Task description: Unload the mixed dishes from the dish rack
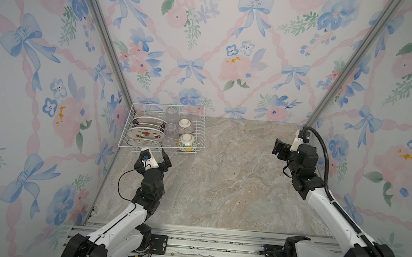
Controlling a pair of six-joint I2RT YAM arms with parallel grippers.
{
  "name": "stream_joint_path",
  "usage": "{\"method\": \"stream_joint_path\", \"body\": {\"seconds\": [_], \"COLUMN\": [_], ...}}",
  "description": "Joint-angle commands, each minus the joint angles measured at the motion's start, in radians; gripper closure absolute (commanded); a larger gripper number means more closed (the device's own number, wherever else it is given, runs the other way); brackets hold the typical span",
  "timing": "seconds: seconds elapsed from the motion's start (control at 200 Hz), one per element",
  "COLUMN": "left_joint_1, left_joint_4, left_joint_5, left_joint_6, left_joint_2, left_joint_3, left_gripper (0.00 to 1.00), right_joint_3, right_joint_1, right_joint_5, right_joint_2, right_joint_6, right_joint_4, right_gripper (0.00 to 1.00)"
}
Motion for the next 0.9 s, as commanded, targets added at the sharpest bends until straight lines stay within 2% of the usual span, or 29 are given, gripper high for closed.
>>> {"method": "stream_joint_path", "body": {"seconds": [0.0, 0.145, 0.24, 0.43, 0.545, 0.64, 0.895], "left_joint_1": [-0.038, -0.054, -0.055, -0.057, -0.063, -0.089, -0.174], "left_joint_4": [-0.351, -0.583, -0.627, -0.662, -0.688, -0.692, -0.692], "left_joint_5": [-0.062, -0.033, 0.034, 0.221, 0.371, 0.433, 0.476], "left_joint_6": [-0.153, -0.179, -0.166, -0.166, -0.150, -0.149, -0.147], "left_joint_2": [-0.043, -0.004, 0.025, 0.099, 0.207, 0.306, 0.585], "left_joint_3": [0.093, 0.228, 0.282, 0.382, 0.454, 0.553, 0.756], "left_gripper": [0.02, 0.02, 0.02, 0.02, 0.02, 0.02, 0.05], "right_joint_3": [0.171, 0.369, 0.433, 0.496, 0.411, 0.328, 0.108], "right_joint_1": [0.099, 0.253, 0.316, 0.375, 0.384, 0.386, 0.411], "right_joint_5": [-0.072, -0.112, -0.126, -0.164, -0.162, -0.116, 0.008], "right_joint_2": [0.109, 0.267, 0.335, 0.433, 0.379, 0.297, -0.010], "right_joint_6": [0.102, 0.097, 0.112, 0.142, 0.173, 0.201, 0.242], "right_joint_4": [-0.386, -0.484, -0.487, -0.491, -0.434, -0.434, -0.494], "right_gripper": [0.03, 0.03, 0.03, 0.03, 0.03, 0.03, 0.03]}}
